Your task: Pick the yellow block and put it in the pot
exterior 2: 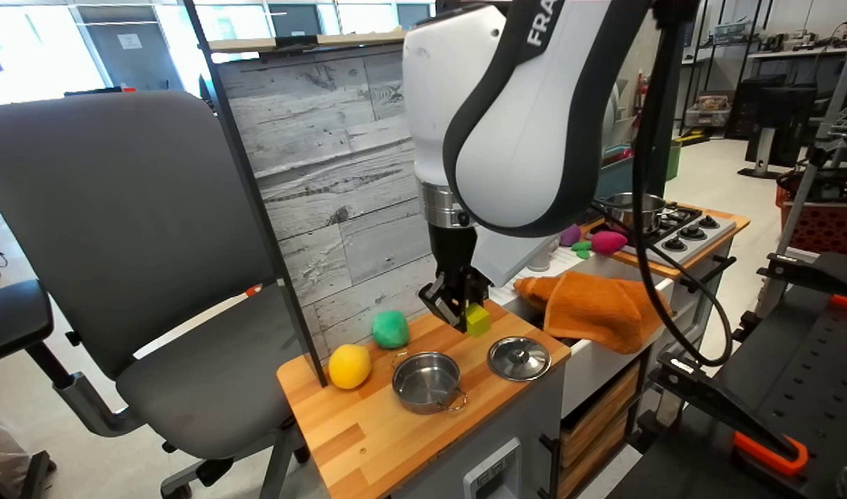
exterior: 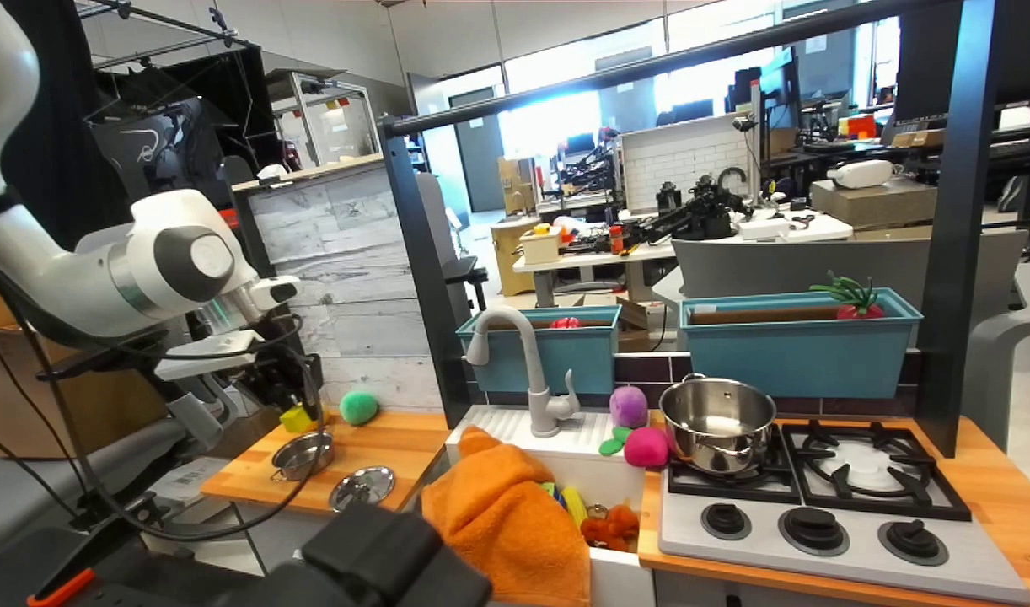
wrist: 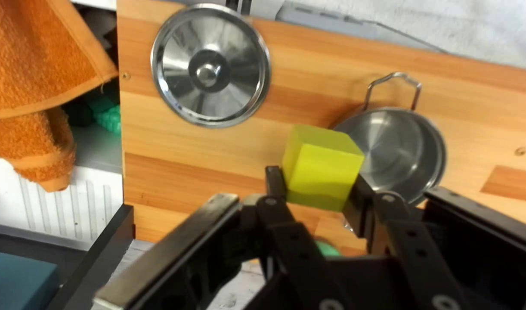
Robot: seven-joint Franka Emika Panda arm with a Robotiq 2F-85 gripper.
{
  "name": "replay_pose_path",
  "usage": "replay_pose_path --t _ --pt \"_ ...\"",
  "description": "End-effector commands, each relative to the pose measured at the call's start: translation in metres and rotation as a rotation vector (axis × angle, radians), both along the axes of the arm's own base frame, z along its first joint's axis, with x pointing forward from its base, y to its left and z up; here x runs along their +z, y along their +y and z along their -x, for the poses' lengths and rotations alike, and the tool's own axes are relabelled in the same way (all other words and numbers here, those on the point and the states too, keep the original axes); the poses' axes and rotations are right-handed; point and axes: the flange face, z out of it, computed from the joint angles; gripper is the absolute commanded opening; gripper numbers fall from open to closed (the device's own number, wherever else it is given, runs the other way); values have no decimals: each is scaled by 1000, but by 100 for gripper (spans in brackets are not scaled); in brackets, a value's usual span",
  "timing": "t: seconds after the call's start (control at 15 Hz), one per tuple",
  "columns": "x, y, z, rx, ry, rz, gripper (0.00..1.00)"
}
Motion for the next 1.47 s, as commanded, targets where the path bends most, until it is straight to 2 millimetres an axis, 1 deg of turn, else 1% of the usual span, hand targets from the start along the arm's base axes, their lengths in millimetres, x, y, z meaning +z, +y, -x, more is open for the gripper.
replay_pose_path --t 0.0,0.13,0.2,0.4,0.67,0.93,1.2,1.27,1.33,1.4 --pt "17 27 34 8 65 63 11" --pt "21 44 41 15 63 69 11" --pt "22 50 43 18 59 69 11" --pt "28 63 36 12 24 54 11" --pt "38 71 21 10 5 39 11" --pt "48 79 -1 5 -10 40 11" --pt "55 79 -21 -15 -2 55 11" --pt "56 79 -24 -23 7 67 18" --pt "56 77 -27 -29 10 73 61" --pt "57 76 -29 -33 12 77 62"
